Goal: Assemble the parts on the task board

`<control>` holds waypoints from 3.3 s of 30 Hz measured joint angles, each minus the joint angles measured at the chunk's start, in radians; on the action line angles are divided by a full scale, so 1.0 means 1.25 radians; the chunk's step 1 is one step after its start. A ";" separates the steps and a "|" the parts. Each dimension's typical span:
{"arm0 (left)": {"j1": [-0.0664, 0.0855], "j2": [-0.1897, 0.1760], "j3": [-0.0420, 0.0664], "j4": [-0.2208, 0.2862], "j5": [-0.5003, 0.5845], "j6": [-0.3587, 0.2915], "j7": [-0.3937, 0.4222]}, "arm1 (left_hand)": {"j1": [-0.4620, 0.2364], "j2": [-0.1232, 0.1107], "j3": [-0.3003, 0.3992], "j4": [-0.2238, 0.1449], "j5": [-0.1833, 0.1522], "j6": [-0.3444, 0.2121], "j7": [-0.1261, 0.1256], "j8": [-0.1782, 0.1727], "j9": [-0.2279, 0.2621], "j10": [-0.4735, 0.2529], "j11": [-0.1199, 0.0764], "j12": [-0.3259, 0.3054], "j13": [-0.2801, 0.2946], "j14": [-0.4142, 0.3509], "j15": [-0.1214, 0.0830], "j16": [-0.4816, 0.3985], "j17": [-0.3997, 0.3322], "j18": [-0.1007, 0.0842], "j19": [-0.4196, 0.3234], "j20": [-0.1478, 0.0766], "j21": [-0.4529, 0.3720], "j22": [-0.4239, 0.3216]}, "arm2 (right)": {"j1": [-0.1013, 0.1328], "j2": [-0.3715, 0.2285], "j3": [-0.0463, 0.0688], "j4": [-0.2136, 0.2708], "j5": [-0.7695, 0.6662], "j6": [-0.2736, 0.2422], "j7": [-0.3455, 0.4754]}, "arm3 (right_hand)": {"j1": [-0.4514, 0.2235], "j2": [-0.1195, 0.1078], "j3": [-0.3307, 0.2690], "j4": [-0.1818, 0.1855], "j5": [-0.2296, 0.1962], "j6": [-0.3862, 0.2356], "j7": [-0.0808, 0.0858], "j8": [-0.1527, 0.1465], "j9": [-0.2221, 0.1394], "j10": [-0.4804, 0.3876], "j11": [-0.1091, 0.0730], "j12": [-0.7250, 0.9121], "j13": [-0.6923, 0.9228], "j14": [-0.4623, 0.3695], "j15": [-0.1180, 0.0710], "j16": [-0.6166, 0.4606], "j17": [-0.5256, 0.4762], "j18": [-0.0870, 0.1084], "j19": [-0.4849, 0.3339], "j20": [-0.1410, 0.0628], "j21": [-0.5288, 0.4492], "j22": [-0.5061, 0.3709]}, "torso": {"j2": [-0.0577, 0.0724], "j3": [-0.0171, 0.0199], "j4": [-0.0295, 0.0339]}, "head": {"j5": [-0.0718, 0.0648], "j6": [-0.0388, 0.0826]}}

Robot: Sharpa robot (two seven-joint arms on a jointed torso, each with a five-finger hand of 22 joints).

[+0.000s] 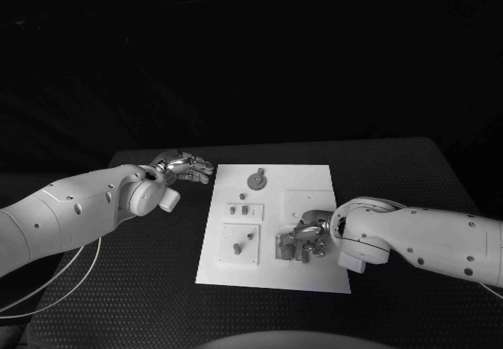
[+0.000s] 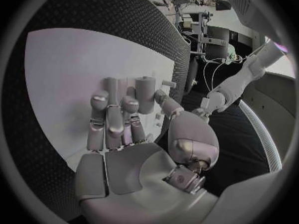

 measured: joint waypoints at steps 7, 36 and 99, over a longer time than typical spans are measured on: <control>0.000 -0.001 0.000 0.000 0.000 0.000 0.000 | 0.000 0.000 0.000 0.000 0.000 0.000 0.000 0.000 0.000 0.000 0.000 0.000 0.000 0.000 0.000 0.000 0.001 0.000 0.000 0.000 0.000 0.000 | -0.002 0.004 0.000 -0.007 -0.001 -0.002 0.003 | -0.015 -0.015 0.000 0.011 0.000 0.013 0.010 -0.004 -0.002 -0.005 -0.001 0.000 -0.001 0.003 -0.003 0.000 0.002 0.001 0.000 0.000 0.000 0.000 | 0.000 -0.0005 0.0002 | 0.001 -0.002; 0.000 -0.002 0.000 0.000 0.000 0.002 -0.002 | 0.000 0.000 0.000 0.004 0.000 0.000 0.000 0.000 0.000 0.000 0.000 0.000 -0.001 0.000 0.000 0.000 0.003 0.000 0.000 0.000 0.000 0.000 | -0.006 0.010 0.002 -0.018 -0.004 0.000 0.009 | -0.034 -0.097 0.026 0.053 0.000 0.017 0.018 -0.014 -0.004 -0.012 0.006 0.000 -0.006 -0.013 -0.005 -0.001 -0.020 0.002 -0.004 -0.002 0.000 0.000 | 0.000 -0.0003 0.0001 | 0.003 -0.004; 0.000 -0.001 0.000 0.000 0.000 0.005 -0.004 | -0.003 0.003 -0.001 0.004 0.002 0.000 0.000 0.003 0.000 0.000 0.000 0.000 0.000 0.000 0.000 -0.003 0.007 0.000 0.000 0.000 0.000 0.000 | -0.009 -0.072 0.000 0.008 -0.169 0.011 0.000 | 0.081 -0.055 -0.004 -0.031 0.000 0.089 -0.017 0.030 0.048 0.081 -0.030 0.096 0.055 0.068 -0.028 -0.006 0.052 0.005 0.032 -0.017 0.004 0.000 | 0.000 -0.0005 0.0002 | -0.012 0.005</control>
